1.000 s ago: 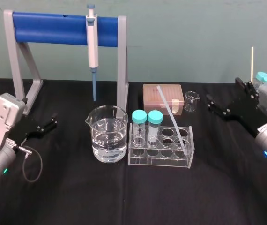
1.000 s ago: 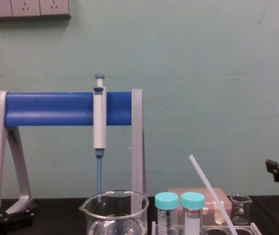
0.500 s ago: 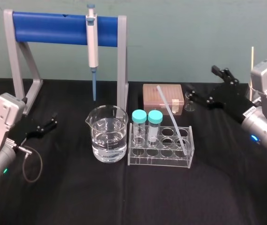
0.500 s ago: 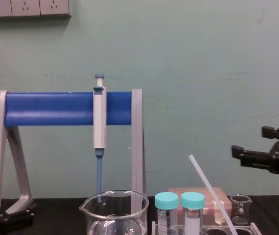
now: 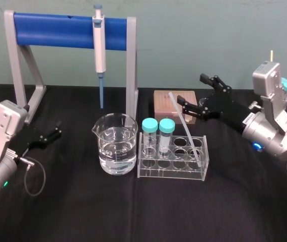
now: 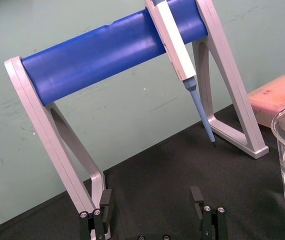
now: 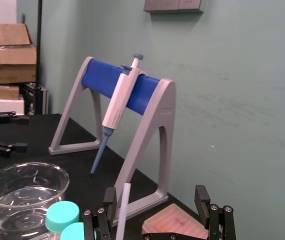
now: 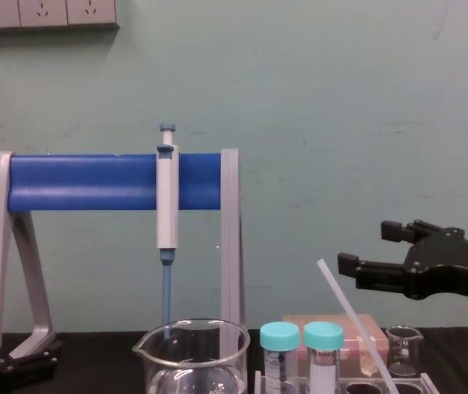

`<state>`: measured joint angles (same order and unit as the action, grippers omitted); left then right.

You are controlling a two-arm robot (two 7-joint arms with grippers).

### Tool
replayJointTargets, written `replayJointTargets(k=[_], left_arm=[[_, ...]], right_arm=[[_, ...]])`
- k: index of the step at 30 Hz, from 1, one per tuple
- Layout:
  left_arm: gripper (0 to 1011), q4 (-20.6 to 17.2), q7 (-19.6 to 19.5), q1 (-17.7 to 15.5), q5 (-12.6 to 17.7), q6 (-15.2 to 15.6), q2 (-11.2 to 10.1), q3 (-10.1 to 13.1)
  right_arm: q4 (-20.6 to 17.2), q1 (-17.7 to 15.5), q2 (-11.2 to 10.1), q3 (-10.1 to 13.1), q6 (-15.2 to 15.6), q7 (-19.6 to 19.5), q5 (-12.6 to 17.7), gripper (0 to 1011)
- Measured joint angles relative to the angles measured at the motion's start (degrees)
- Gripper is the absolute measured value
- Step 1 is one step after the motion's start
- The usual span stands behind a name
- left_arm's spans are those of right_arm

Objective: Pick up the stirring rod with one hand, then place it down.

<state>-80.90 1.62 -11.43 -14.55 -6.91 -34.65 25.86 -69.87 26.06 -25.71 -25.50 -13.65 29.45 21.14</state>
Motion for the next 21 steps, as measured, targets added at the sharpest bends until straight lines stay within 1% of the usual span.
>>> replayJointTargets(k=[4,5,11,21], left_arm=[[1000,0.0,0.0,0.0,0.0,0.0,0.0,0.0],[1000,0.0,0.0,0.0,0.0,0.0,0.0,0.0],[1000,0.0,0.0,0.0,0.0,0.0,0.0,0.0],[1000,0.0,0.0,0.0,0.0,0.0,0.0,0.0]], right_arm=[[1.9,0.9,1.0,0.0,0.6,2.0,0.4,1003],[1.9,0.9,1.0,0.0,0.6,2.0,0.4,1003],[5.3,2.2,2.5,0.7,2.0,4.4,1.5,1003],[9.1,4.0,4.1,1.0,2.2,7.8,2.1,1003]])
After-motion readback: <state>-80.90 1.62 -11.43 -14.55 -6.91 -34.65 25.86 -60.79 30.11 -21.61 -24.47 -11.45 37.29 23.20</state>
